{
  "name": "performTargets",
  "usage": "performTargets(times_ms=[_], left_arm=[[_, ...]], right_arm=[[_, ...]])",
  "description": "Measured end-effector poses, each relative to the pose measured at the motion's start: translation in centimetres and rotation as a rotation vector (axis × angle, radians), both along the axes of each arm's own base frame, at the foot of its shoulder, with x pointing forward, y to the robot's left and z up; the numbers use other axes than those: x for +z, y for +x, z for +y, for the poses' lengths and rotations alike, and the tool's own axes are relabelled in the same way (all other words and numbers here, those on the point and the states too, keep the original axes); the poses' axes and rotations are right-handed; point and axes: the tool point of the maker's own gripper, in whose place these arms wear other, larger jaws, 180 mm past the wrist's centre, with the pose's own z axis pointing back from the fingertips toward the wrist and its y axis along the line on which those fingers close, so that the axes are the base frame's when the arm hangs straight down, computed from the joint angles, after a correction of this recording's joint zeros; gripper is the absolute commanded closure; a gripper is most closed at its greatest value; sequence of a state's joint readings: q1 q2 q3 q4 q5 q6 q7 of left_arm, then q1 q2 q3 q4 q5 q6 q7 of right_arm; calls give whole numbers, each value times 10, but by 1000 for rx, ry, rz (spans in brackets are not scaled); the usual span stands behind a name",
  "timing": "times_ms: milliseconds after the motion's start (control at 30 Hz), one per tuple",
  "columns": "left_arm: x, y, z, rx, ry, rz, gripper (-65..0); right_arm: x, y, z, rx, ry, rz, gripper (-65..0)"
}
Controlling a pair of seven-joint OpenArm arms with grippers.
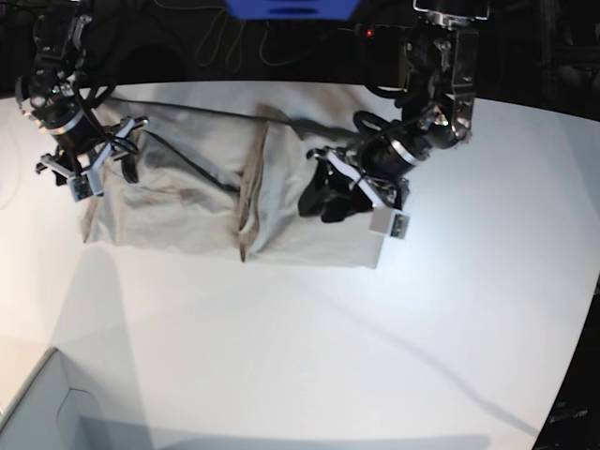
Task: Layout the t-shirt on the table in an organized manner, then fold the t-shirt properly
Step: 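Fold the strip end held by the left gripper toward the right gripper, then release the folded end and raise the left gripper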
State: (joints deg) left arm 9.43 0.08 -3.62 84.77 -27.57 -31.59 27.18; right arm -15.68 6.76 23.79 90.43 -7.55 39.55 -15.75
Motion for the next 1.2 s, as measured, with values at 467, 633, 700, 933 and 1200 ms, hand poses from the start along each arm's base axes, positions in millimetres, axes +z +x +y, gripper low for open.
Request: performTargets(times_ms=[467, 633, 700, 933, 1200], left_arm=[[43, 13, 179, 404, 31, -114, -238], [3, -8, 240, 579, 50, 3, -238], [-14, -15, 245, 593, 48, 55, -238], [-27, -18, 238, 577, 26, 94, -238], [-33, -16, 218, 539, 9, 109, -238]], right_arm=[[-42, 11, -38, -168, 45, 172, -443], [-56, 7, -34, -176, 78, 202, -443], [-57, 8, -34, -178, 88, 201, -443], [-61, 18, -40, -191, 123, 189, -440], [-62, 21, -38, -192, 138, 185, -223]])
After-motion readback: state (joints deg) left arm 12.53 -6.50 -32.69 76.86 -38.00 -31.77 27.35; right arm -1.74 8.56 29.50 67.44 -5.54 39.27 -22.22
